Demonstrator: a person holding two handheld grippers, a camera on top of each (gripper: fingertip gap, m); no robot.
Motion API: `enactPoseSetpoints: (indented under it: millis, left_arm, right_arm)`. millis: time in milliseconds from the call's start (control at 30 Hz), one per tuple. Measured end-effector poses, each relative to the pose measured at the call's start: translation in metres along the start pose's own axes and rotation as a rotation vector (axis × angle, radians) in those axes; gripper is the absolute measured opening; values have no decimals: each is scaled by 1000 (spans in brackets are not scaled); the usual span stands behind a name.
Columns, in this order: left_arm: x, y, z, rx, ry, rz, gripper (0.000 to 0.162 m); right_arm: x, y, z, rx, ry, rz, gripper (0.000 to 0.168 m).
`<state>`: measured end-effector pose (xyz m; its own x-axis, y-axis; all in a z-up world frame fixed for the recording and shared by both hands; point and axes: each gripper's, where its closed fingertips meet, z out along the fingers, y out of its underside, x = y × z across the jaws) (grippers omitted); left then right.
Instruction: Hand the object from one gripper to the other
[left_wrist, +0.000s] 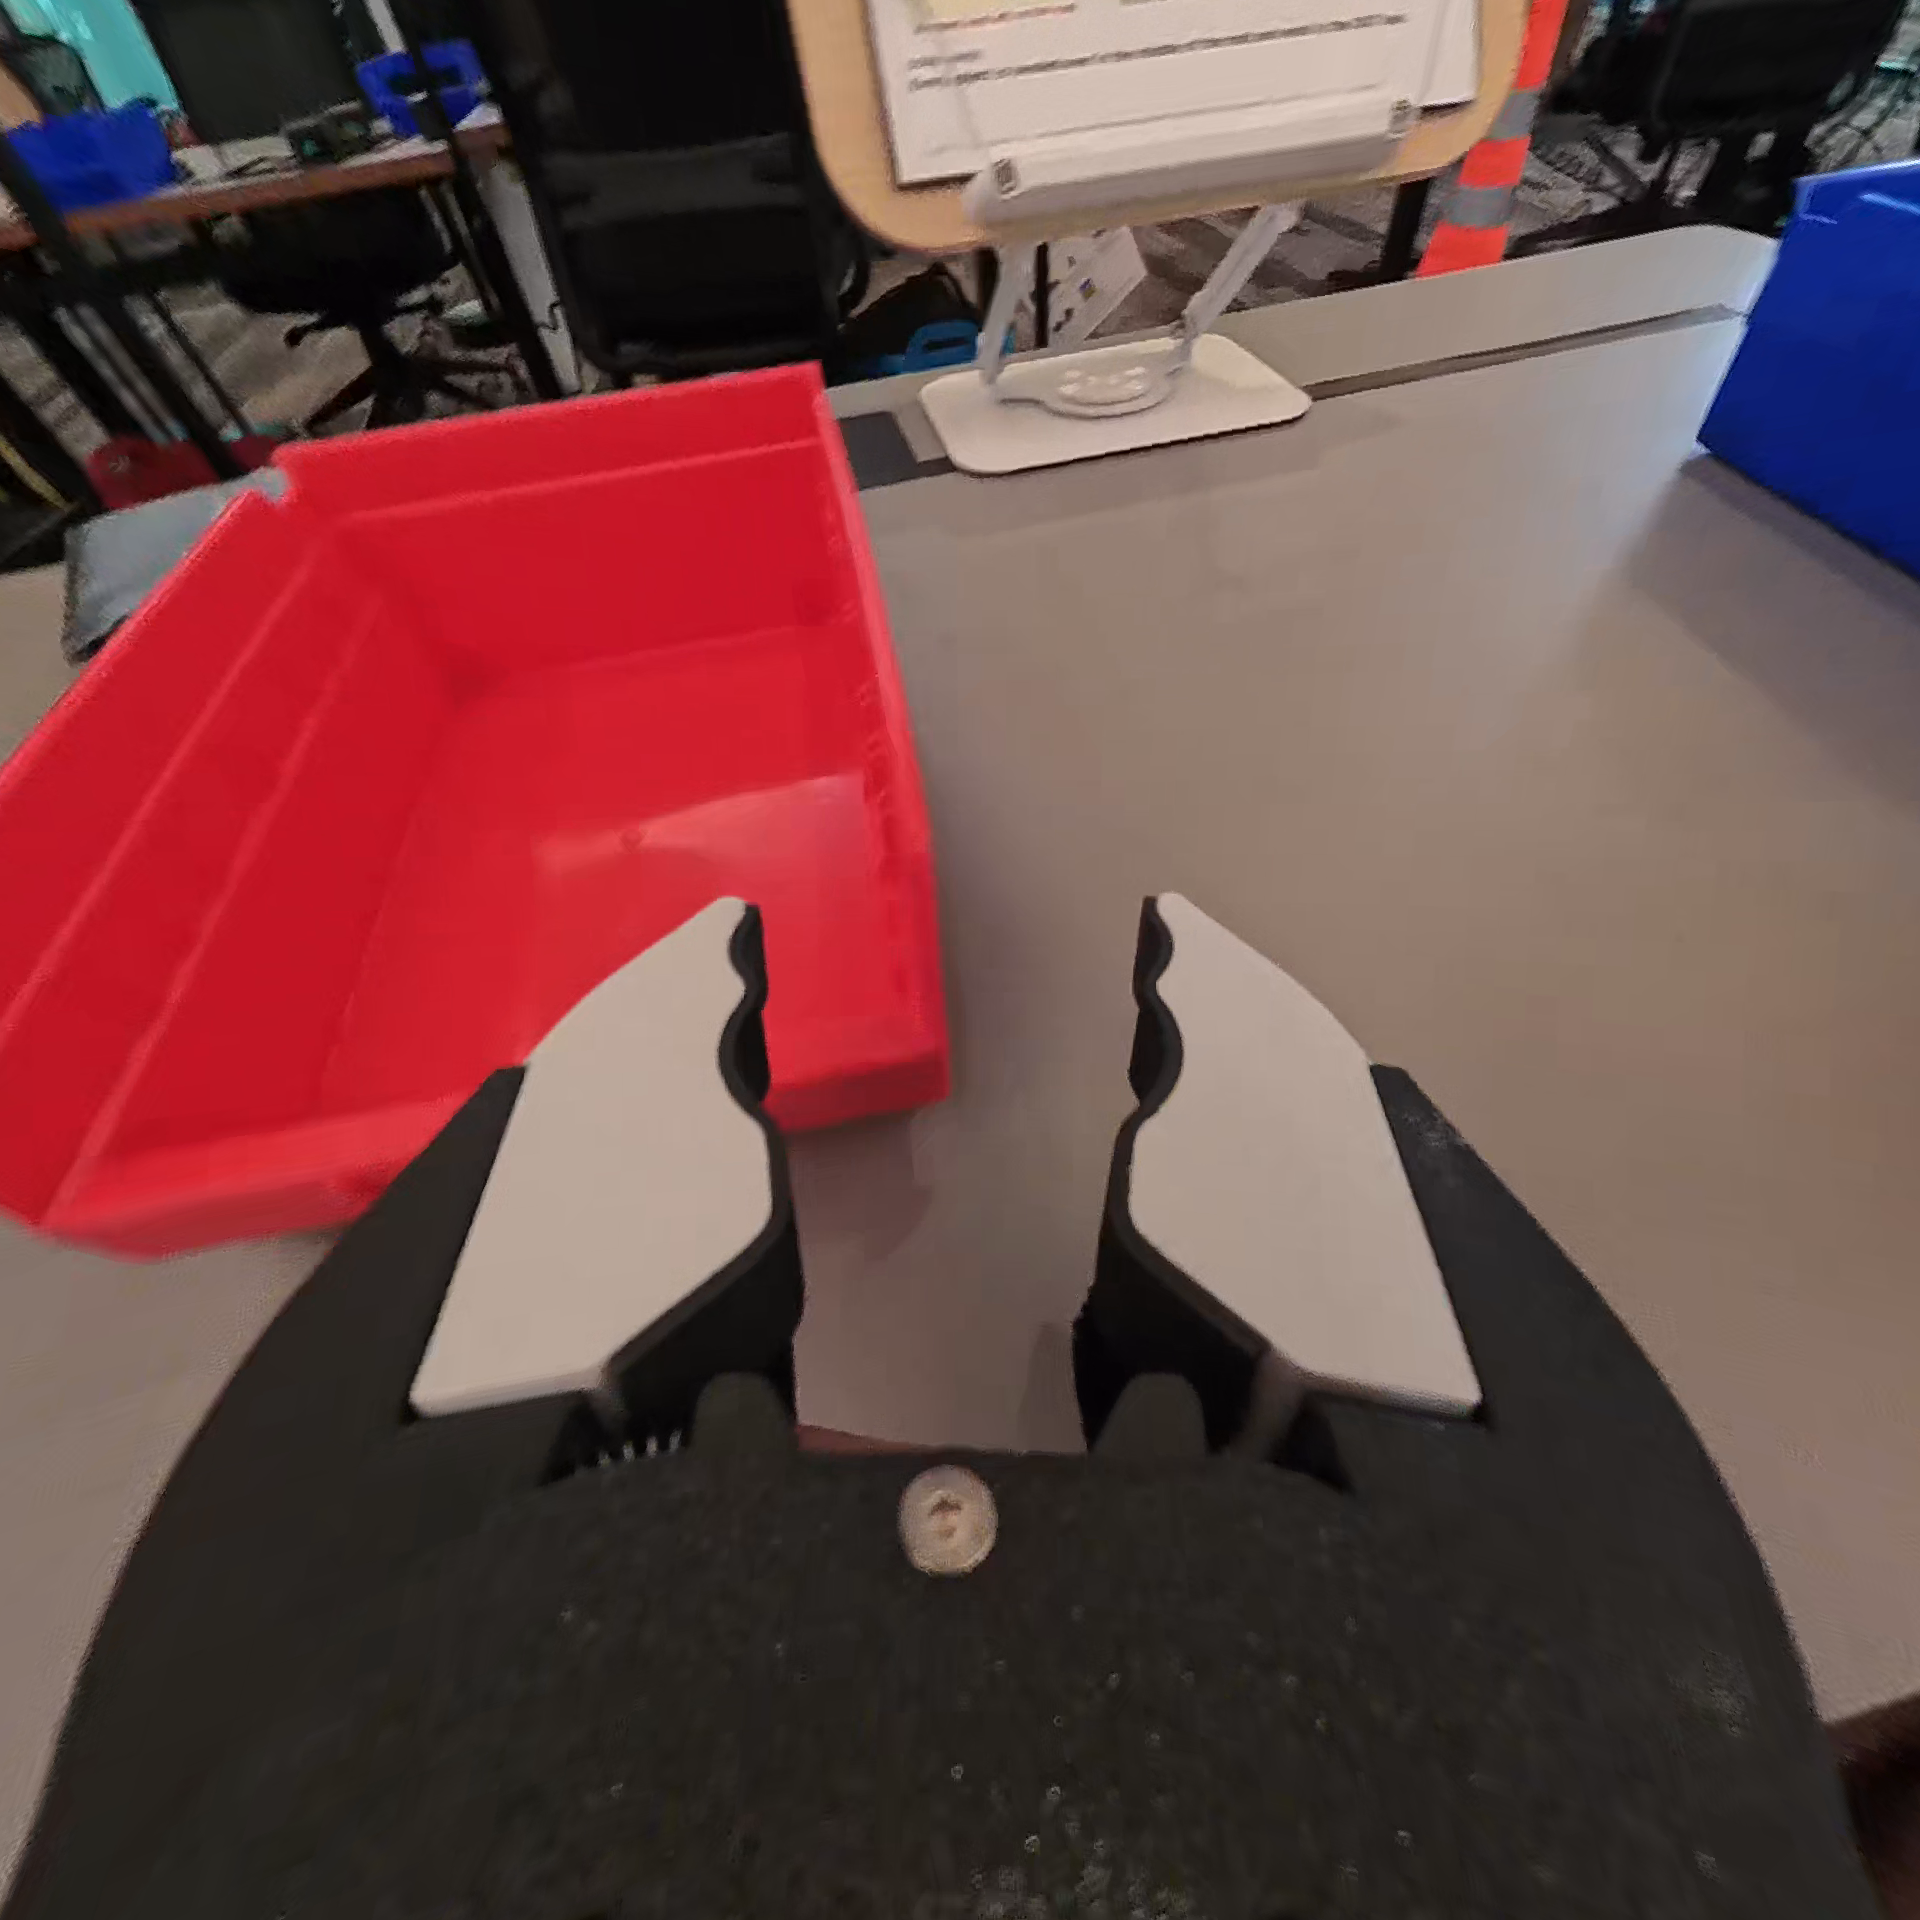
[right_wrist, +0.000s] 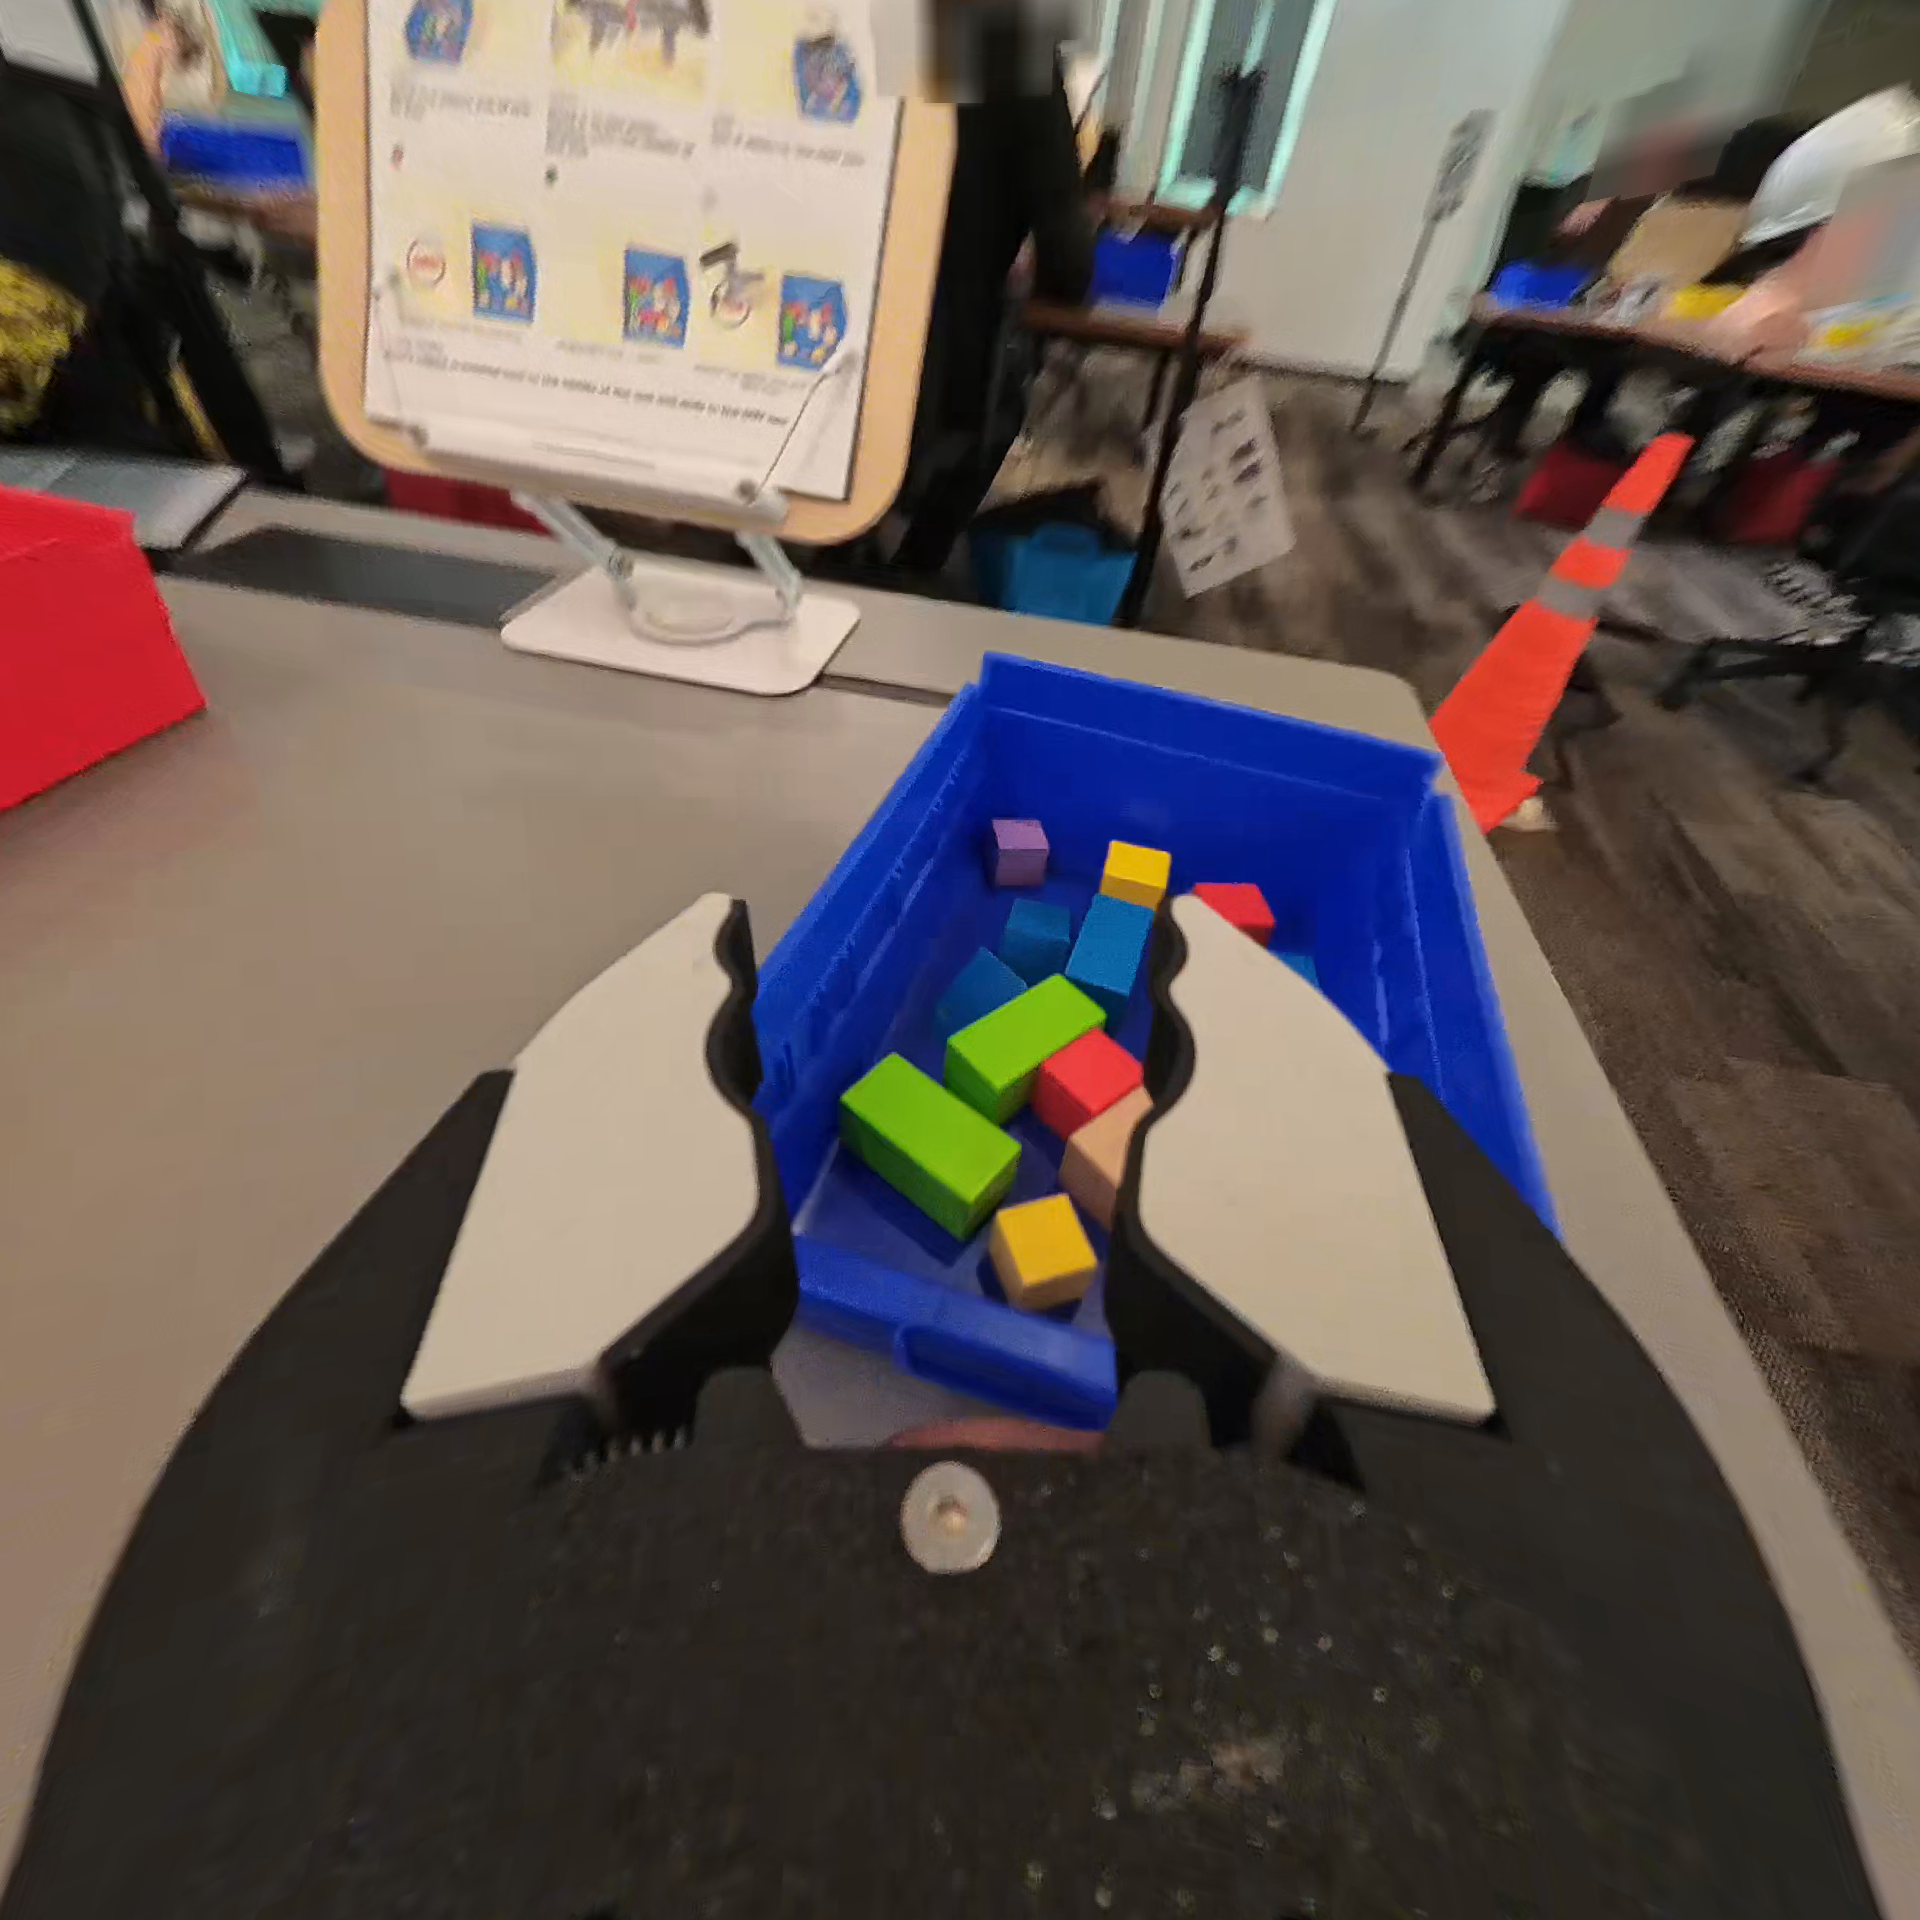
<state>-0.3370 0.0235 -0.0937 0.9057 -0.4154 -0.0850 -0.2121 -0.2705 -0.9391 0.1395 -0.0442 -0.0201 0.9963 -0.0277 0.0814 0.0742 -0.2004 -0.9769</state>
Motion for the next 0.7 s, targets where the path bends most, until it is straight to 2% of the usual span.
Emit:
enactPoseSetpoints:
  millis: [67,133,167,300,533,700]
  left_arm:
    - [-15,12,-13,-5,-51,-10,68]
    - [-27,24,-26,-13,-106,1,65]
    - [-31,29,-30,-13,-127,-2,62]
    - [-42,33,-36,-17,-153,-32,61]
    - [-43,43,-30,-59,-122,-83,63]
    - [-38,46,-28,-63,-86,-85,63]
  right_arm:
    - [-4,35,-9,29,68,-47,72]
    - [-5,69,-15,-34,143,-93,72]
    - [-12,76,-17,-46,127,-84,71]
    - [-31,75,-20,-39,47,-8,66]
    - [-13,83,-17,-49,102,-65,62]
    - [-11,93,-12,-78,51,68,56]
